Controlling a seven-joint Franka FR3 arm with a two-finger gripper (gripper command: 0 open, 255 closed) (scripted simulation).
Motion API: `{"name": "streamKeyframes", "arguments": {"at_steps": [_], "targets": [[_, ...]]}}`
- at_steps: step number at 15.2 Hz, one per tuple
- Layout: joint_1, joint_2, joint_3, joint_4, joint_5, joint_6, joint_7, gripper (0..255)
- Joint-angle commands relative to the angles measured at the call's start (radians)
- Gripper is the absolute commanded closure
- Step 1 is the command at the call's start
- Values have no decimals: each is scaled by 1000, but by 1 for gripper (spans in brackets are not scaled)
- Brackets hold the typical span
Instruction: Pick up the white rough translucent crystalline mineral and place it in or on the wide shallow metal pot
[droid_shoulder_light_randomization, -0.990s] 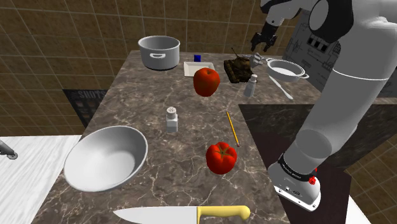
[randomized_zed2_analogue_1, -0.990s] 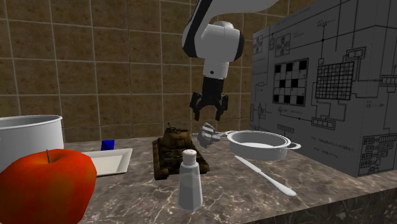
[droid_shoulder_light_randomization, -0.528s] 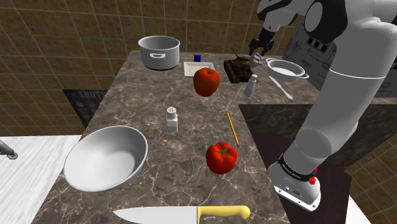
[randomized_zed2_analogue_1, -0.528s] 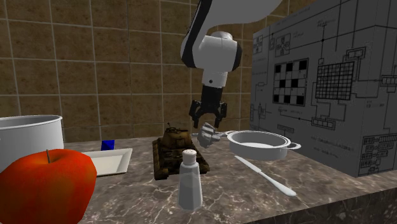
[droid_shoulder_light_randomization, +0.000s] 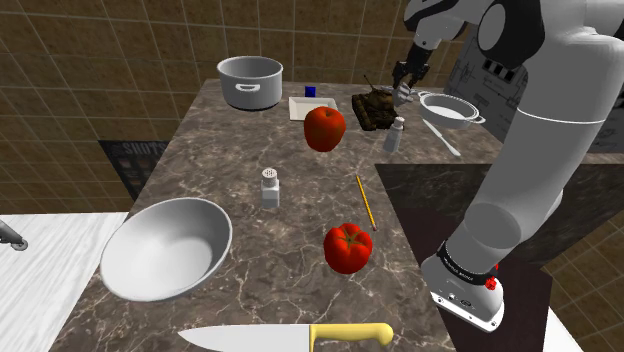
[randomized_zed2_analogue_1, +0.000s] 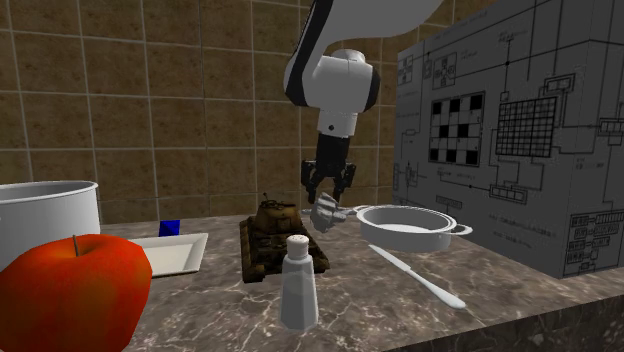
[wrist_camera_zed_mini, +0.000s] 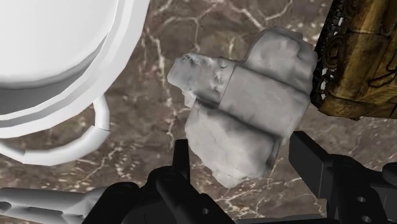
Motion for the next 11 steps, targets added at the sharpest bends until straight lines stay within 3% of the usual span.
{"name": "streamKeyframes", "arguments": {"at_steps": [1,11], "targets": [[0,5,1,-5,0,-1,-1,255],[2,-8,-3,20,-12,-36,10,255]]}}
